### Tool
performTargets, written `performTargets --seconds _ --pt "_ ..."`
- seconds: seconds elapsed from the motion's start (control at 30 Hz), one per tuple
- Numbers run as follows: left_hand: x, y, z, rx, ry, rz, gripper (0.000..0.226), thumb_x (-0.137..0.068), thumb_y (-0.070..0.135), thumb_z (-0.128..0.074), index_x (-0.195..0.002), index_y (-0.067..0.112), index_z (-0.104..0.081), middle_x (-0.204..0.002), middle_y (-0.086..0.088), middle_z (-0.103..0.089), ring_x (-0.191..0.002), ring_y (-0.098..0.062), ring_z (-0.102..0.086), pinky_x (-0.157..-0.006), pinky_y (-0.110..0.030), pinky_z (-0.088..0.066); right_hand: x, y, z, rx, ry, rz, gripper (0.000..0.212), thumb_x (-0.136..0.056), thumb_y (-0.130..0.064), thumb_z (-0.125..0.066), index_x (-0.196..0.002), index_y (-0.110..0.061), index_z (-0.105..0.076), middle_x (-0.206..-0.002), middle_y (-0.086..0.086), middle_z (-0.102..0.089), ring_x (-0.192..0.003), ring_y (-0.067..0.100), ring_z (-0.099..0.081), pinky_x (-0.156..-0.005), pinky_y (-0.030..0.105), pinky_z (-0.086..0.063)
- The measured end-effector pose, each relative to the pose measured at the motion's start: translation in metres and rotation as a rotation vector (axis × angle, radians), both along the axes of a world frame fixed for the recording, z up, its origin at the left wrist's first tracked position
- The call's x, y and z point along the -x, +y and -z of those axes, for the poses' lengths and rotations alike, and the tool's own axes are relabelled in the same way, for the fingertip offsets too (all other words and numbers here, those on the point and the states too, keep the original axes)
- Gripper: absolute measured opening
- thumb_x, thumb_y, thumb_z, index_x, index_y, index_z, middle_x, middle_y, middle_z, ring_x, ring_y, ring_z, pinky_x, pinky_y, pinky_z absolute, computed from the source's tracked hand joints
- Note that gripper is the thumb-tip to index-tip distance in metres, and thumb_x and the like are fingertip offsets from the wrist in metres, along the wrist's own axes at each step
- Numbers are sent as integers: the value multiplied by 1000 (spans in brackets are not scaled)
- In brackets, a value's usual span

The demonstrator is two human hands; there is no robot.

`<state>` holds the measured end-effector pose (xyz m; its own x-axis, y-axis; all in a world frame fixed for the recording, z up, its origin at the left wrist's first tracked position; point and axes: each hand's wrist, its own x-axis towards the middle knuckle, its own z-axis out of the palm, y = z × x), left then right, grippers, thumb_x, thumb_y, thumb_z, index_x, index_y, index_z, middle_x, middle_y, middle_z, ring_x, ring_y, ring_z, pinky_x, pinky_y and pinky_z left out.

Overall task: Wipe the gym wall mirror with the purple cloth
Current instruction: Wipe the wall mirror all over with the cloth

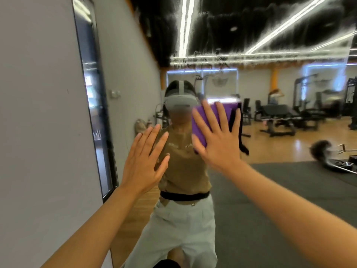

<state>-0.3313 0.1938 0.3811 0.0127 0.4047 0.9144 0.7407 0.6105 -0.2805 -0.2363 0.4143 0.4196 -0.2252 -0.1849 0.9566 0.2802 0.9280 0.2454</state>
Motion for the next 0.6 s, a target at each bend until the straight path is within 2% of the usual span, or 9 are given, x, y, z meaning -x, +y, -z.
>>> performTargets --seconds 0.17,0.27,0.37,0.43,0.6 --pt "7 -11 11 -39 -27 -3 63 -101 38 -44 -157 12 -30 -165 -14 -23 -155 -27 -15 -126 -43 -11 -9 -11 149 -51 -187 12 73 -96 -53 -47 -160 -32 -20 -168 2 -17 -155 34 -13 -119 66 -8" --pt "11 -21 18 -52 -38 -21 64 -101 38 -44 -157 13 -30 -166 -13 -22 -155 -26 -13 -126 -42 -11 -11 -7 182 -52 -242 77 75 -95 -54 -45 -161 -36 -14 -169 -2 -12 -156 30 -8 -120 63 -4" --pt "15 -29 25 -45 -36 -32 64 -100 39 -44 -157 12 -31 -165 -15 -23 -155 -28 -14 -126 -43 -11 -10 -9 169 -51 -239 58 71 -95 -55 -43 -160 -36 -20 -169 -3 -11 -156 29 -7 -120 62 -4" --pt "17 -34 26 -33 -23 -26 64 -100 40 -44 -156 12 -32 -165 -15 -24 -154 -29 -16 -126 -42 -10 -5 -18 139 -61 -189 32 67 -97 -55 -42 -158 -34 -25 -168 0 -16 -155 29 -11 -120 63 -7" --pt "25 -46 20 28 22 -26 65 -101 45 -42 -157 16 -28 -165 -14 -25 -154 -27 -17 -127 -40 -5 26 -48 -5 23 -55 15 64 -102 -55 -33 -159 -28 -26 -166 7 -22 -153 34 -18 -118 68 -11"
